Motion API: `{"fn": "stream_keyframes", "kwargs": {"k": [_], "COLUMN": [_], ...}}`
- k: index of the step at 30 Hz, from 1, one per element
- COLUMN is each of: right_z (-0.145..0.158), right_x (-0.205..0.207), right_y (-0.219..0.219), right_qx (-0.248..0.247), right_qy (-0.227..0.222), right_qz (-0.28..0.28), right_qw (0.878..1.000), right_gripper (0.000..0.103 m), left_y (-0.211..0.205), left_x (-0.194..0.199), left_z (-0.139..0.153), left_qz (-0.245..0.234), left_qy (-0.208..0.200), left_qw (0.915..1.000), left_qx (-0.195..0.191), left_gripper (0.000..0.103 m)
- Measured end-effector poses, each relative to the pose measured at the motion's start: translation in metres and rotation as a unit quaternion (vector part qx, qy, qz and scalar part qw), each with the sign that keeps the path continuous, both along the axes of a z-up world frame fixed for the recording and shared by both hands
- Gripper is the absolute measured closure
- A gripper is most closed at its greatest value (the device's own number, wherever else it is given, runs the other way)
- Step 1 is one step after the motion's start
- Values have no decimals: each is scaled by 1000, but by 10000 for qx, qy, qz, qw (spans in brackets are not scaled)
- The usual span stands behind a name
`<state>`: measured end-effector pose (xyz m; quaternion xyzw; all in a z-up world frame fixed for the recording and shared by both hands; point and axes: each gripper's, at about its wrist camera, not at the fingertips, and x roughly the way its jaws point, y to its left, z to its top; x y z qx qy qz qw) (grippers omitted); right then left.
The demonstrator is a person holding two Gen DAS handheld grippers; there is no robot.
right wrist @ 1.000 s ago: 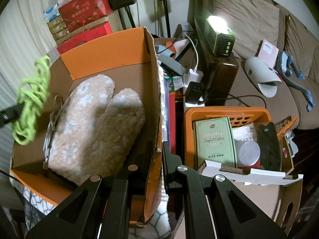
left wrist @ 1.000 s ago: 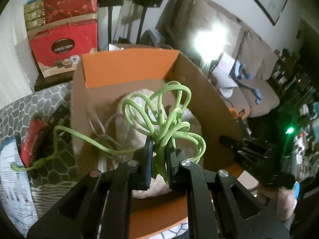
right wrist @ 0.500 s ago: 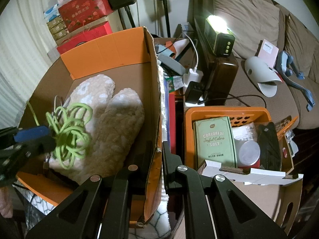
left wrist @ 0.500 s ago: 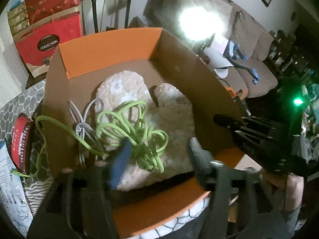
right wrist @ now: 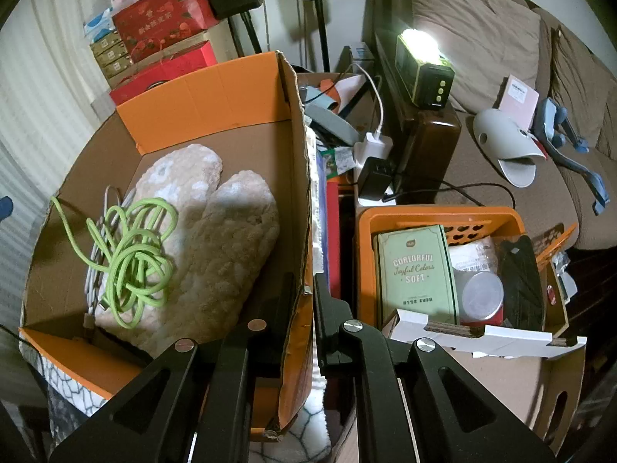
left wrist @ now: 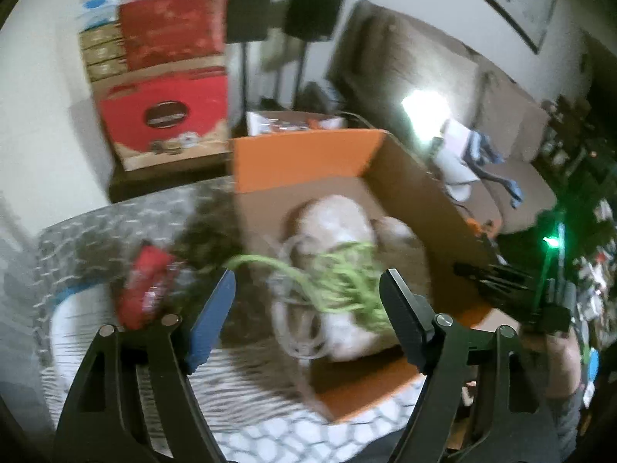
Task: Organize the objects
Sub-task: 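Lift the green cable with the left gripper and release it into the orange box, then grasp the trailing end of the green cable with the left gripper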
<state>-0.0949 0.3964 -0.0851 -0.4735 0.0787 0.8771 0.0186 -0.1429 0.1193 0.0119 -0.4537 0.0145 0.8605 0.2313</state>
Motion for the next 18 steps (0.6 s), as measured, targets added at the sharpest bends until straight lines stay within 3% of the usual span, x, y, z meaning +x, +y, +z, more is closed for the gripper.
{"fn": "stream_keyframes", "kwargs": {"k": [6, 12, 18], "right_z": [0, 0, 0], "right_x": [0, 0, 0], "right_y": [0, 0, 0], "right_qx": [-6, -2, 4], "right_qy": [-2, -4, -6], "right_qz": [-4, 5, 1], "right_qw": [10000, 10000, 10000], "right_gripper": [96, 96, 95], "left_y": [-47, -69, -76], "left_x": [-17, -20, -21], "left_z": [-20, -52, -86], "left_qz": [325, 244, 179], "left_qy": [-84, -113, -292], "left_qw": [9991, 9987, 9980], "left_qx": [-249, -428, -529], "left_gripper": [28, 28, 38]}}
